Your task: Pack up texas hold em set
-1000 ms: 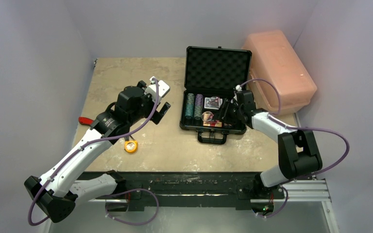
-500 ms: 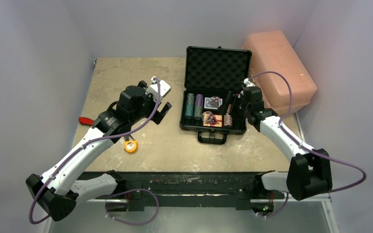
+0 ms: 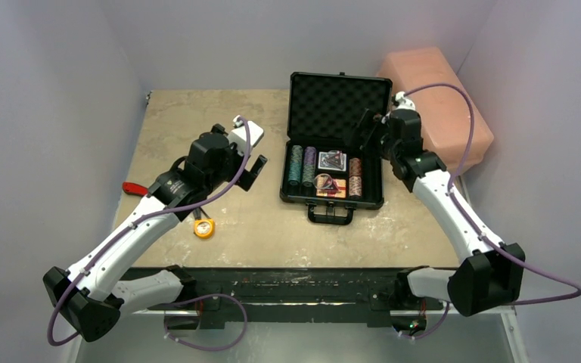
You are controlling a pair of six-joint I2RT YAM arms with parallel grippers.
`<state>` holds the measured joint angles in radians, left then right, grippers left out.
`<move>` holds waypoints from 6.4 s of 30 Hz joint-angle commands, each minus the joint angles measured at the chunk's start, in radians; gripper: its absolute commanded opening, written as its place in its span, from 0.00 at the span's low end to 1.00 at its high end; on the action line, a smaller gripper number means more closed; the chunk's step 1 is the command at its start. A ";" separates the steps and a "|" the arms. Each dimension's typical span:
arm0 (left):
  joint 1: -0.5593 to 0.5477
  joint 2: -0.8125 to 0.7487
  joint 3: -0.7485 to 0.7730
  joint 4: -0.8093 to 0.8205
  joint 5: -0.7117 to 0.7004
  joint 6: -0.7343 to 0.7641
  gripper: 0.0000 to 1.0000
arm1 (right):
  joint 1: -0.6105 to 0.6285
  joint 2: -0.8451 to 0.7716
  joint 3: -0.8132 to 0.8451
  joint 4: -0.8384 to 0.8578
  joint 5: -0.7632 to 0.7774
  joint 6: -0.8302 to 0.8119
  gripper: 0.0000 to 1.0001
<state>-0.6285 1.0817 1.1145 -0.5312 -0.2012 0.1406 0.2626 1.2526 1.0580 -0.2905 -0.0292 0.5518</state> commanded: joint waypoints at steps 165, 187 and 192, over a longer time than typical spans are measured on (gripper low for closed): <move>0.033 -0.038 0.007 0.013 0.075 -0.028 0.89 | -0.102 -0.229 -0.112 -0.131 0.313 0.144 0.76; 0.033 -0.028 0.010 0.013 0.088 -0.029 0.89 | -0.107 0.147 -0.127 -0.151 0.630 0.208 0.45; 0.033 -0.024 0.010 0.013 0.089 -0.031 0.89 | -0.159 0.081 -0.173 -0.114 0.622 0.226 0.59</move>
<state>-0.6022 1.0637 1.1145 -0.5400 -0.1261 0.1299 0.1715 1.3632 0.9398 -0.3820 0.4702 0.7631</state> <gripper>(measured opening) 0.890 0.543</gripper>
